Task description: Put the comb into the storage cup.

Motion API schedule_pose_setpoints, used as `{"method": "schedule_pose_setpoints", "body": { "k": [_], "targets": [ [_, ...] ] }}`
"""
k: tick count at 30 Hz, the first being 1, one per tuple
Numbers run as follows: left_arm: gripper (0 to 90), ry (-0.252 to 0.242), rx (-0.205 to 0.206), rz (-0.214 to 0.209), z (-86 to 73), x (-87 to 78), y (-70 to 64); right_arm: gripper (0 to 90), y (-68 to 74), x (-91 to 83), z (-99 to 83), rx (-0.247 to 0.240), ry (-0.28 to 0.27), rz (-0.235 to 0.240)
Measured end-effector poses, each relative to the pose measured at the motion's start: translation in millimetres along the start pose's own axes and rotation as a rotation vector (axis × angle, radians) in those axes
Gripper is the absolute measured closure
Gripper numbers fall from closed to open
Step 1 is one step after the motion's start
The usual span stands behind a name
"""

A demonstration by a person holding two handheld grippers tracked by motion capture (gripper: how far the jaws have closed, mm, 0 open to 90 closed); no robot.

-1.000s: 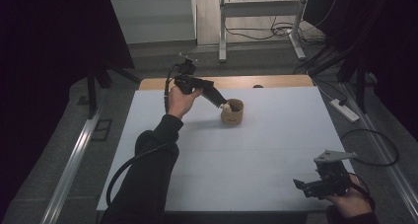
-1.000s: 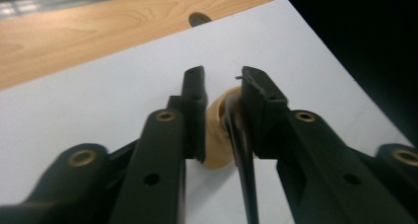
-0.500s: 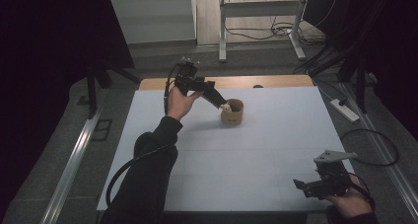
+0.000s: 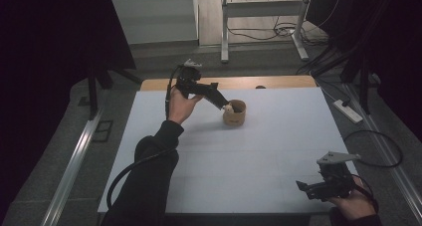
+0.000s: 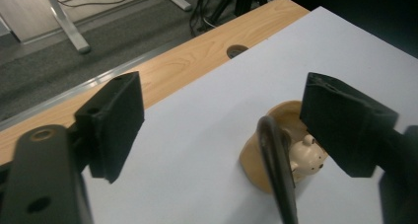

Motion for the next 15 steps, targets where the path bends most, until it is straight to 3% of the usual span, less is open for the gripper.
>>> {"method": "schedule_pose_setpoints", "body": {
  "k": [4,15],
  "targets": [
    [10.2,-0.015,-0.008,0.011,-2.1,-0.1,2.9,0.6,0.0,-0.1,0.1,0.000,-0.001,0.000],
    [1.1,-0.045,0.044,-0.009,-4.6,-8.4,-0.5,0.0,0.1,-0.5,0.3,0.001,-0.003,0.002]
  ]
}}
Point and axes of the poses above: each handheld gripper's, and its own axes: x roughly forward along the jaws, z roughly out of its top, y roughly to its left, the point moved 10 cm from there along x, roughly forward along the jaws, and after that the axes turned 13 degrees about z, right-handed, at the moved point
